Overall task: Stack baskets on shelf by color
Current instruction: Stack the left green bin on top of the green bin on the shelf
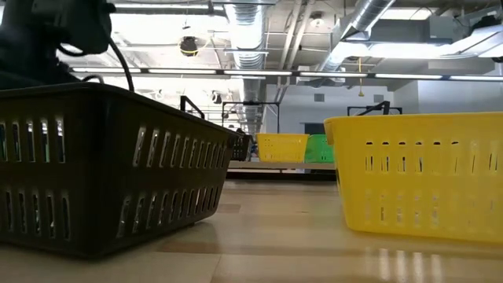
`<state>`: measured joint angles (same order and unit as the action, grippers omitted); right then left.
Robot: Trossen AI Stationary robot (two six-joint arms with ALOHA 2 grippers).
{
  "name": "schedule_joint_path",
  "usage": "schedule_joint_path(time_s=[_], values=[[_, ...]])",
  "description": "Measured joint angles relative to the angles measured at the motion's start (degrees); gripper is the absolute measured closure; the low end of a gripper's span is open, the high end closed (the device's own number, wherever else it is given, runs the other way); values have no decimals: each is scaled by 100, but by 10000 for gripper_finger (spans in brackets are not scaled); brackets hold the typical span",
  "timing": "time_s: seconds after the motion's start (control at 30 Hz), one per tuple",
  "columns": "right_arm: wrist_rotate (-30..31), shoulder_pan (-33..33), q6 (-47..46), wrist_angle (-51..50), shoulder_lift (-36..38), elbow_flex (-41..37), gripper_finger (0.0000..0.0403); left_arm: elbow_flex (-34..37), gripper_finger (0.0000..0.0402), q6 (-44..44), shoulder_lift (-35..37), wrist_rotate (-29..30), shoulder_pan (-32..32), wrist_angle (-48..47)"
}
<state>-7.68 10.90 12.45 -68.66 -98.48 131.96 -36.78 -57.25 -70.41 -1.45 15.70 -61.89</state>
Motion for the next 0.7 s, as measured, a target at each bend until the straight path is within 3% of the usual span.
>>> schedule_joint_path(time_s=[0.13,0.27,0.37,0.53,0.7], values=[[0,0,0,-9,0,0,276,249,288,-215,0,-49,-7,517],[0,2,0,-7,0,0,277,268,381,-301,9,-35,-7,575],[0,0,0,-7,0,0,284,81,397,-228,37,263,-18,466],[17,0,0,-8,0,0,319,-822,401,-179,78,1218,-143,-267],[46,50,2,-18,0,0,375,-2385,401,-781,118,2944,-278,-1885]])
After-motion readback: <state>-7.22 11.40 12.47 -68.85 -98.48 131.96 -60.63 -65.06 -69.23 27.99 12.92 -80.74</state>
